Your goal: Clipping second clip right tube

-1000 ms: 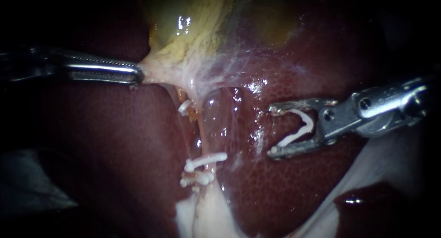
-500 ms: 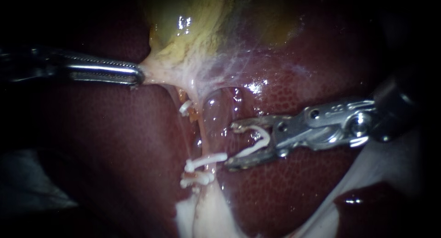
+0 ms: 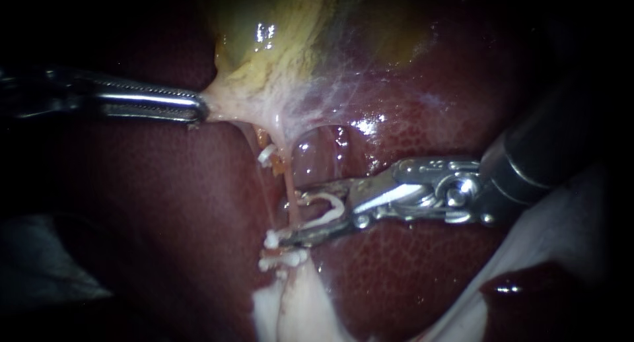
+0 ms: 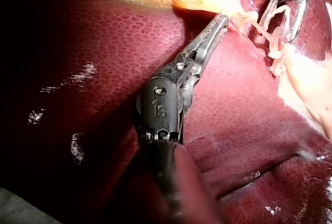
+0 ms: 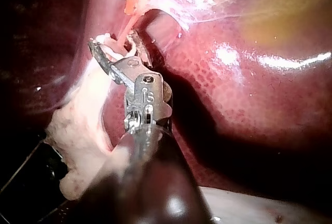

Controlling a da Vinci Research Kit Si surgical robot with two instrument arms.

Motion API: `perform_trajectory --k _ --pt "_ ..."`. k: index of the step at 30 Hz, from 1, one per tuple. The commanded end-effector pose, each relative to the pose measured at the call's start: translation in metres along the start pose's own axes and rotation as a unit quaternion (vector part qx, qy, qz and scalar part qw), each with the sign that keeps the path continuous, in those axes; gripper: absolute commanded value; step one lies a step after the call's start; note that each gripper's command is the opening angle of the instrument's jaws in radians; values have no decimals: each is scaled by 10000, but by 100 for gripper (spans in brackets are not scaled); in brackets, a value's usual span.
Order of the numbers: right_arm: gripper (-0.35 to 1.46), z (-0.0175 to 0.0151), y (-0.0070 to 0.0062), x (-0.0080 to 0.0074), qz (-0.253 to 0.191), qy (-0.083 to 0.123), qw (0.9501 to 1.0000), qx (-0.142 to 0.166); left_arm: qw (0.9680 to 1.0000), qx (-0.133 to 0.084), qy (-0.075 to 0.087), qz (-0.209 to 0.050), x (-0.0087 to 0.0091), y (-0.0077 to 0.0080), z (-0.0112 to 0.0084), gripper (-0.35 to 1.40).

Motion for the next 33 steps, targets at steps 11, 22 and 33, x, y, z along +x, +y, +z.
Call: perform_trajectory --k 11,22,33 --pt "50 16 3 -1 692 549 9928 811 10000 4 0 -1 0 0 1 -35" --pt "50 18 0 0 966 755 9836 1325 10000 4 0 0 0 0 1 -35" --pt "49 22 -4 1 1013 812 9779 1636 10000 7 0 1 -1 0 2 -35"
